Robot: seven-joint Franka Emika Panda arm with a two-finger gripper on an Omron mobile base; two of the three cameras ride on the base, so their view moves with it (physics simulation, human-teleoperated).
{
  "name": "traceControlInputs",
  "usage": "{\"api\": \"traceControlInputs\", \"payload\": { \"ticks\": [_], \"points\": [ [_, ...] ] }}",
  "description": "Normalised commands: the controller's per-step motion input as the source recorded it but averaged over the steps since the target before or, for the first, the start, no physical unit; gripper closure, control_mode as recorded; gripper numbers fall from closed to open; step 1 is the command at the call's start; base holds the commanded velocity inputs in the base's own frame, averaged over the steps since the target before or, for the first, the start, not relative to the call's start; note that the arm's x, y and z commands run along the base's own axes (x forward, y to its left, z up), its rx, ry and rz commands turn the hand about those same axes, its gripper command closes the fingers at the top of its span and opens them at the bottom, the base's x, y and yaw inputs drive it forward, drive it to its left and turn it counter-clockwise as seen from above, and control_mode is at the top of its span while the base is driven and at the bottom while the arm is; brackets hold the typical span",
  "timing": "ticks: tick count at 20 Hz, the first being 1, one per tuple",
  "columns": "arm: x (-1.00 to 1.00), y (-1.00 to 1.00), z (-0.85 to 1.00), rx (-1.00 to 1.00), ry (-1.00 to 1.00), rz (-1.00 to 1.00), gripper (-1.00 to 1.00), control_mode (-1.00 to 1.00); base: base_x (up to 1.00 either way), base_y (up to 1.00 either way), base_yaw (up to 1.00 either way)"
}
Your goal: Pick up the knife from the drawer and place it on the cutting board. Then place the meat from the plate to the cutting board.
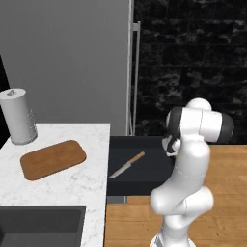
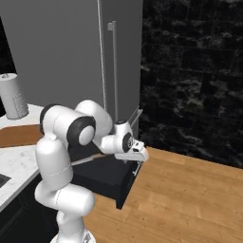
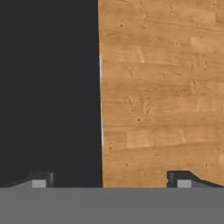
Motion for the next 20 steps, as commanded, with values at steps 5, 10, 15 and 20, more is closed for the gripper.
{"api": "traceControlInputs", "payload": {
  "ticks": [5, 10, 15, 20],
  "points": [
    [-0.64, -1.00, 0.07, -0.05, 0.00, -0.12, -1.00, -1.00, 0.00, 0.00, 0.00],
    [-0.52, -1.00, 0.58, -0.02, -0.04, -0.12, -1.00, -1.00, 0.00, 0.00, 0.00],
    [-0.04, -0.44, 1.00, 0.00, -0.29, -0.17, -1.00, -1.00, 0.00, 0.00, 0.00],
    [0.00, 0.11, 1.00, 0.00, -0.30, -0.10, -1.00, -1.00, 0.00, 0.00, 0.00]
  ]
}}
